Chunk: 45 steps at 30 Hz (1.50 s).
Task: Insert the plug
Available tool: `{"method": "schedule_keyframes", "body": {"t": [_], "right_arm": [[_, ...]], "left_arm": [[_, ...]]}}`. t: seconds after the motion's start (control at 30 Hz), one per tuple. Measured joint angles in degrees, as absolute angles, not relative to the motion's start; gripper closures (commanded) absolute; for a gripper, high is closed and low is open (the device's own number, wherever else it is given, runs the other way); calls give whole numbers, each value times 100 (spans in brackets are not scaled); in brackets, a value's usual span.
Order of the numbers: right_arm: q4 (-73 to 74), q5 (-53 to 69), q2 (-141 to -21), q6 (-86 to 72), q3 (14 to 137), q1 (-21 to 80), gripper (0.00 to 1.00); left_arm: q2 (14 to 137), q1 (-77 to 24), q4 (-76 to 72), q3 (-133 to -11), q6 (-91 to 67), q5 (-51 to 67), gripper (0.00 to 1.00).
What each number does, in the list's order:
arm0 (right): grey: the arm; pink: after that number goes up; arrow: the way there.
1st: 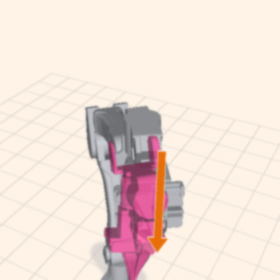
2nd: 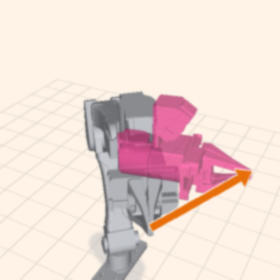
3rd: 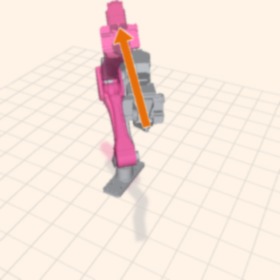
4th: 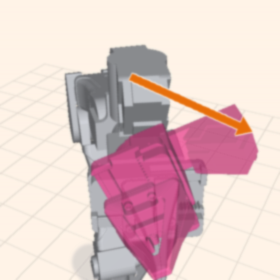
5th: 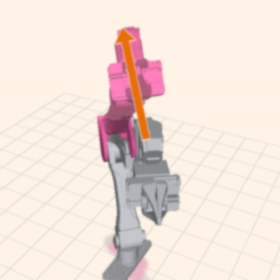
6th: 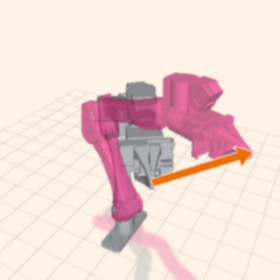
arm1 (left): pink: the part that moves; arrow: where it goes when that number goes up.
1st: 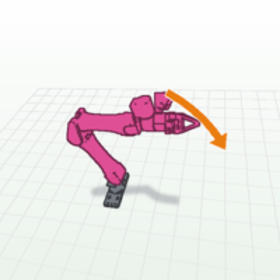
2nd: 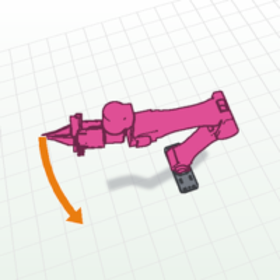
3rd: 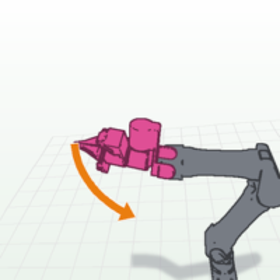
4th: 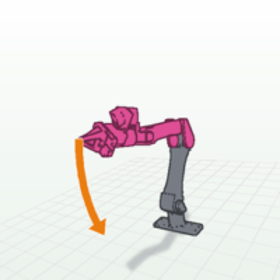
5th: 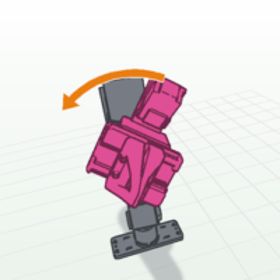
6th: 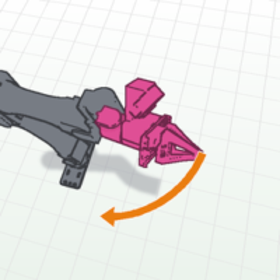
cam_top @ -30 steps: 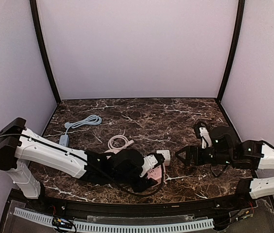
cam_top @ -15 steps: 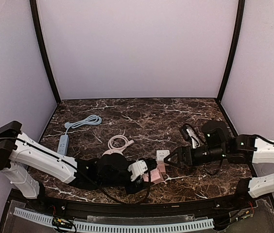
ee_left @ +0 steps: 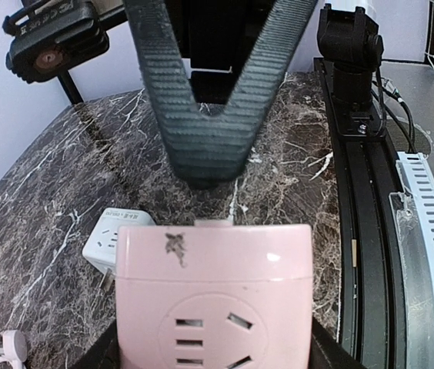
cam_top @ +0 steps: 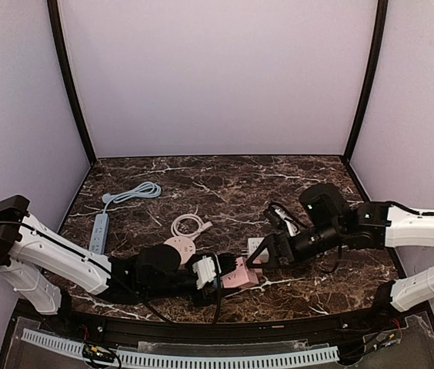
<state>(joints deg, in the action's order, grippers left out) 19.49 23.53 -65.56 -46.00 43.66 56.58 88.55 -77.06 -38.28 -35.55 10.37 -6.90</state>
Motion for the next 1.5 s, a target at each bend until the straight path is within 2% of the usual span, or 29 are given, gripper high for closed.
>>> {"method": "schedule_keyframes", "body": {"t": [0.37,0.87,0.97,1.07,1.1,1.37,1.5], "right_arm": [[1920,2482,-7105,-4757,4560,6143,2],[1772,2303,-7474,-4947,4906,6504,27],[1791,2265,-7557,-4971,4939,6519,27],[1831,2233,-7590,-4974,4984,6523,16],[1820,2215,-7592,-4947,5004,6528,15],[1817,1946,-7585,-5011,5111,6560,21],[1811,1844,-7585,-5026,5113,6567,20]], "left_arm": [[8818,-7706,-4338,-3380,1135,-690,80],[8829,-7706,-4565,-3369,1138,-812,80],[8831,-7706,-4569,-3365,1140,-836,80],[8842,-7706,-4576,-3358,1142,-851,80],[8849,-7706,-4582,-3358,1140,-860,80],[8855,-7706,-4709,-3358,1140,-945,80],[8855,-7703,-4724,-3358,1140,-972,80]]}}
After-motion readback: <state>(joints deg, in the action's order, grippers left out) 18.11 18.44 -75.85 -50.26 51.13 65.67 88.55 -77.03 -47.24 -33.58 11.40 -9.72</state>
